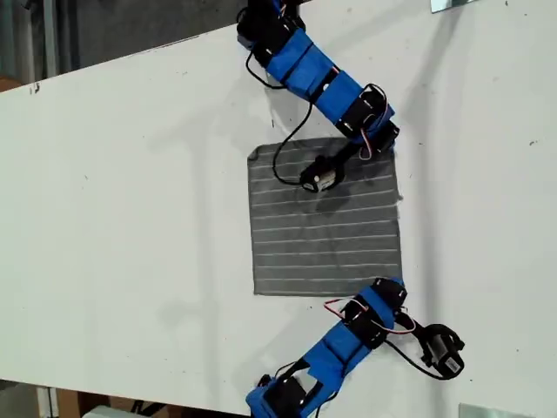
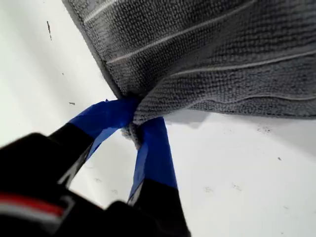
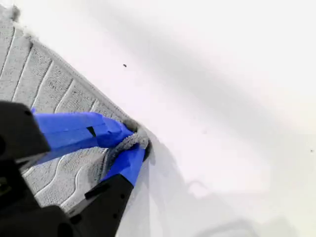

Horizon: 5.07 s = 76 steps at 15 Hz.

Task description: Grasp corners of a square towel and fold twice.

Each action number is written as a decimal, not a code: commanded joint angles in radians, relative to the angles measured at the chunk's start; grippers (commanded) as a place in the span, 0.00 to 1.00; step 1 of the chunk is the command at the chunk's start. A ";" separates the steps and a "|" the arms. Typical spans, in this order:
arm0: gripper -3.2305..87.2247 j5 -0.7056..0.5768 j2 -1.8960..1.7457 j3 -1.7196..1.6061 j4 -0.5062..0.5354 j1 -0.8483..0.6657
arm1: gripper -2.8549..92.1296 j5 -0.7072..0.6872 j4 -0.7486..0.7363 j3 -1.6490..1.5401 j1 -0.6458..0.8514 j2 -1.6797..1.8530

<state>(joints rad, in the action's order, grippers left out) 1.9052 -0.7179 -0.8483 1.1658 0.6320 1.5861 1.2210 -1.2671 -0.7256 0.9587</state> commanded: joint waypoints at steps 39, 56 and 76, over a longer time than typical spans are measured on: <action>0.03 -0.565 -1.092 -0.977 -0.002 -0.957 | 0.03 -0.503 0.087 -0.801 0.994 1.124; 0.07 -0.327 -1.123 -1.312 -0.210 -0.747 | 0.26 -0.249 -0.219 -1.127 0.597 1.127; 0.37 -0.520 -2.074 -2.049 -0.063 -1.204 | 0.03 -0.321 -0.141 -0.983 0.902 0.707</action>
<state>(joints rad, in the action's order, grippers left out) 1.4051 -2.7872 -2.9023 1.1198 -0.5446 1.2640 1.0615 -2.2565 0.1672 1.6766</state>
